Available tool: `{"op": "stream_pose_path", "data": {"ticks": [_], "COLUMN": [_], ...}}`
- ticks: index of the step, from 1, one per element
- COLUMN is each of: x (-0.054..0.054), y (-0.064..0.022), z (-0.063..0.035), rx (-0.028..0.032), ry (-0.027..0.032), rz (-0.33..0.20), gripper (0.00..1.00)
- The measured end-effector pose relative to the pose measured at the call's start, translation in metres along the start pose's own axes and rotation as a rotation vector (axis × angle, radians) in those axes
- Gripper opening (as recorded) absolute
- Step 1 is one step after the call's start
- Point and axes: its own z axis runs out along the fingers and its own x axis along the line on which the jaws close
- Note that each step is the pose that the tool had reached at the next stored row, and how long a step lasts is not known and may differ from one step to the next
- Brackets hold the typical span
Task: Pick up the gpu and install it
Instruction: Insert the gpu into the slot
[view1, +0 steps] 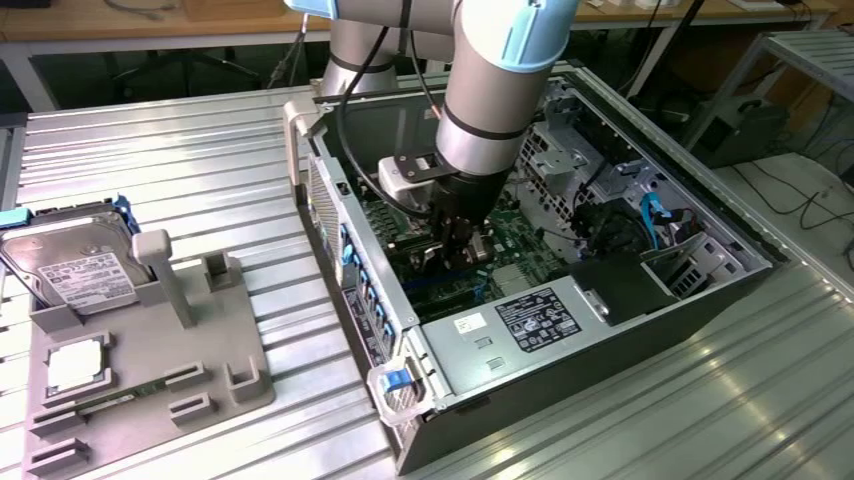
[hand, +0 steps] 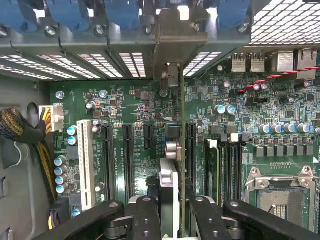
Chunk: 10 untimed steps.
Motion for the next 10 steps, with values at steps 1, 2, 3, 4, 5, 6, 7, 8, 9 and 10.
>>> {"op": "stream_pose_path", "data": {"ticks": [1,2,3,4,5,6,7,8,9,10], "x": [0.0000,0.0000,0.0000,0.0000,0.0000,0.0000,0.0000,0.0000,0.0000,0.0000], "y": [0.0000,0.0000,0.0000,0.0000,0.0000,0.0000,0.0000,0.0000,0.0000,0.0000], "z": [0.0001,0.0001,0.0001,0.0001,0.0001,0.0001,0.0001,0.0001,0.0001,0.0001], "rx": [0.0000,0.0001,0.0001,0.0001,0.0001,0.0001,0.0001,0.0001,0.0001,0.0001], "ry": [-0.0001,-0.0003,-0.0002,-0.0002,-0.0003,-0.0003,-0.0003,-0.0003,-0.0003,-0.0003], "rz": [0.000,0.000,0.000,0.000,0.000,0.000,0.000,0.000,0.000,0.000], "gripper": [0.28,0.28,0.28,0.28,0.28,0.28,0.28,0.28,0.28,0.28]}}
